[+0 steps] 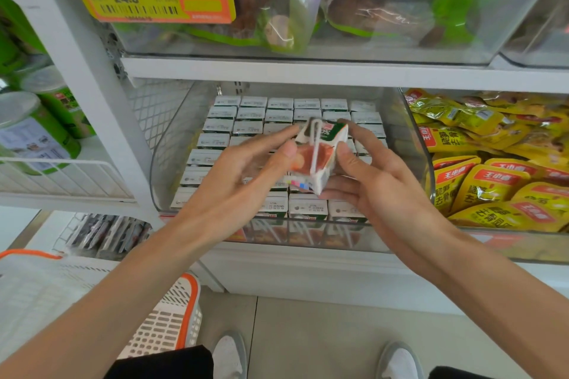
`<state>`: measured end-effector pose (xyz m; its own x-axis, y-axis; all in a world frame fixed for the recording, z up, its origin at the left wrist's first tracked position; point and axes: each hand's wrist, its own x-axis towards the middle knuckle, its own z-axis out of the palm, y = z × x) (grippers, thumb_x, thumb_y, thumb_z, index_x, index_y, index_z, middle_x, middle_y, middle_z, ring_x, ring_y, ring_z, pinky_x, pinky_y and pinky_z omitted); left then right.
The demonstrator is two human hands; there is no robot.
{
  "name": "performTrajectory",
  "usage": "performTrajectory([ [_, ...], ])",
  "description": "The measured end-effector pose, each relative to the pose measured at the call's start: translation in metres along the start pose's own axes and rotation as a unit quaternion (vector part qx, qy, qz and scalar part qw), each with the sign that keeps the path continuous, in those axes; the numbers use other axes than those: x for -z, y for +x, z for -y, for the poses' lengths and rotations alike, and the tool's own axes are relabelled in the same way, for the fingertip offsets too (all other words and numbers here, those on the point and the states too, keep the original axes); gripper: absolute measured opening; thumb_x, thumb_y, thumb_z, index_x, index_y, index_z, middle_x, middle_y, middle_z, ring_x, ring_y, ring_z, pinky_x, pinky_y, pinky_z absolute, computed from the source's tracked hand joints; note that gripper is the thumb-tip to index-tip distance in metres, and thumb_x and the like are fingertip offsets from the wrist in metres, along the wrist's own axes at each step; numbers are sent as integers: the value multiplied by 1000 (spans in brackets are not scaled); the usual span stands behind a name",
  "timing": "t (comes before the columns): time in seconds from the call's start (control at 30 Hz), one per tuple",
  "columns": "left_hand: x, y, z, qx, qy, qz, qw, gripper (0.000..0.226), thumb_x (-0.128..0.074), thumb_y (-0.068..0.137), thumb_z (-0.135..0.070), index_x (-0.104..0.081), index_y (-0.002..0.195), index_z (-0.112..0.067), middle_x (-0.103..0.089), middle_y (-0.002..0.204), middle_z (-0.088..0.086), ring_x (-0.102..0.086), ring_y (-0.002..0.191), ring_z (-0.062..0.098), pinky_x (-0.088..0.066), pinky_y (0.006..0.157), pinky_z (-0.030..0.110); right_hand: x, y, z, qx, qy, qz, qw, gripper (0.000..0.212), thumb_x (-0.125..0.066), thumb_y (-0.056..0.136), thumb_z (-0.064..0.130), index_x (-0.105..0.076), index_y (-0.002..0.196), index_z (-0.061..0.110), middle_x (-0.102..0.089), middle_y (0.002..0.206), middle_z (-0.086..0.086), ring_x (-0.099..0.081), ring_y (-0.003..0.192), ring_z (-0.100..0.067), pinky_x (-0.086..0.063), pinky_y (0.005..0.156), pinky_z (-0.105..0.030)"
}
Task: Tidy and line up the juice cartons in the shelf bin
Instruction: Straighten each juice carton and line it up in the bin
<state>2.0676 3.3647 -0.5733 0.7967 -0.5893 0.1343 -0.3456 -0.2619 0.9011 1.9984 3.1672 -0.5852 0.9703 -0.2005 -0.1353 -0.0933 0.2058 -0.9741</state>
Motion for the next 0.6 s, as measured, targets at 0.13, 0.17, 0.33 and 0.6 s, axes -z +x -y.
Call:
performTrajectory([
  [0.13,0,1,1,8,-15,36,999,44,-40,107,-45,-54,149,-42,-60,137,-16,-62,120,0,-54,95,22,0,2,7,-96,117,28,988,31,-46,112,27,-62,132,9,-80,108,-20,-80,97,-33,-65,72,-27],
  [0.17,1,2,1,6,-21,39,999,44,-41,107,-41,-55,149,-37,-60,137,-10,-63,120,5,-57,95,30,-1,1,8,-118,132,40,983,34,-44,112,28,-65,128,6,-79,109,-22,-80,97,-31,-64,72,-26],
  [0.33,1,3,-2,-2,-42,41,998,46,-47,104,-38,-58,147,-28,-61,136,-4,-64,120,10,-59,94,35,2,0,11,-151,153,67,974,41,-42,112,31,-67,131,4,-78,115,-23,-80,98,-26,-65,74,-25],
  [0.6,1,2,-2,1,-84,53,995,46,-55,101,-32,-59,146,-31,-64,131,-3,-65,120,6,-59,95,28,3,0,13,-93,82,54,991,30,-57,107,28,-62,134,18,-80,111,-17,-80,100,-28,-64,82,-33],
])
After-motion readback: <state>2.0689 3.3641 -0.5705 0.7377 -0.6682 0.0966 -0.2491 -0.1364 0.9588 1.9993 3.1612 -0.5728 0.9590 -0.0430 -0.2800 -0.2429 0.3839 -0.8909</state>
